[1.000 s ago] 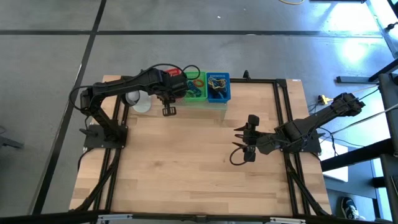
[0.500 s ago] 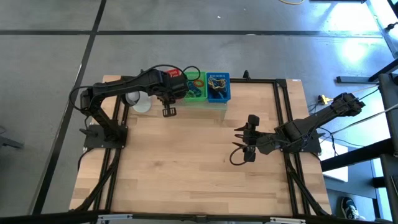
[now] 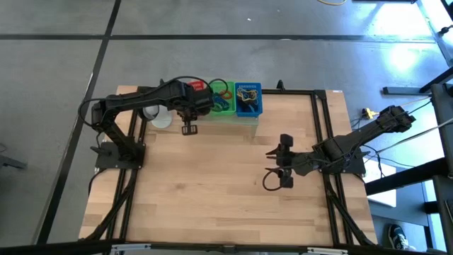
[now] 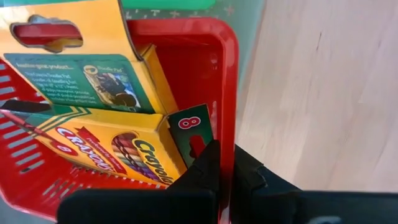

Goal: Pick & Place Office Desk Supplies
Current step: Put the red bin on the shelf

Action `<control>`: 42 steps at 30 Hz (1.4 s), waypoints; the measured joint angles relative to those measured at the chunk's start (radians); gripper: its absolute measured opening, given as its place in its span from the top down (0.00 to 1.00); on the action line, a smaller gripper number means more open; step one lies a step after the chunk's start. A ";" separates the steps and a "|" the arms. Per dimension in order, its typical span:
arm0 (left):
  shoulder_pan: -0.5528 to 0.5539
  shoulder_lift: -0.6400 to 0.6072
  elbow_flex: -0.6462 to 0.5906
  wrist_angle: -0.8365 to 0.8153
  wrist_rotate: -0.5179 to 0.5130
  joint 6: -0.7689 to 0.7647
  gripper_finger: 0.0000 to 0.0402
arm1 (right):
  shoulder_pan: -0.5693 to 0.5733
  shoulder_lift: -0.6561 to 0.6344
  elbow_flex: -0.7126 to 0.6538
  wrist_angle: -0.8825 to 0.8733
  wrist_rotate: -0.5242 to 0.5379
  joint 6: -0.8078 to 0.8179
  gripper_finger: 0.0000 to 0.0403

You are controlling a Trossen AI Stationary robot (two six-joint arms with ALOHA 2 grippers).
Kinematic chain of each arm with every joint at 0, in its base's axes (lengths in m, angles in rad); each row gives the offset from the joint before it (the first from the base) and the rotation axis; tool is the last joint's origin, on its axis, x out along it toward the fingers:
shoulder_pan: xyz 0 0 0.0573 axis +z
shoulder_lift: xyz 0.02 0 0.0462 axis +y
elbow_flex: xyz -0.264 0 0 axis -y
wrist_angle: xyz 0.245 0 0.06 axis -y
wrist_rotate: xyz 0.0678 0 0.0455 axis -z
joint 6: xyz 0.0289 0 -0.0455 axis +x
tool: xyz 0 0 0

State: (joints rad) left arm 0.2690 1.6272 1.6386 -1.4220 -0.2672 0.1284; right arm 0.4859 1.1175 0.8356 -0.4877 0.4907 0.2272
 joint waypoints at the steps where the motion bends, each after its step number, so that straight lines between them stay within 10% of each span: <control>1: 0.000 0.000 0.000 0.000 0.000 0.014 0.99 | 0.000 0.000 0.000 0.000 -0.010 0.000 0.36; 42: 0.029 0.052 -0.001 0.006 -0.053 0.207 0.99 | 0.000 0.000 0.000 0.000 -0.090 0.000 0.36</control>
State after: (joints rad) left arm 0.2978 1.6791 1.6379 -1.4159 -0.3202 0.3359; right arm 0.4860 1.1175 0.8356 -0.4873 0.4007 0.2268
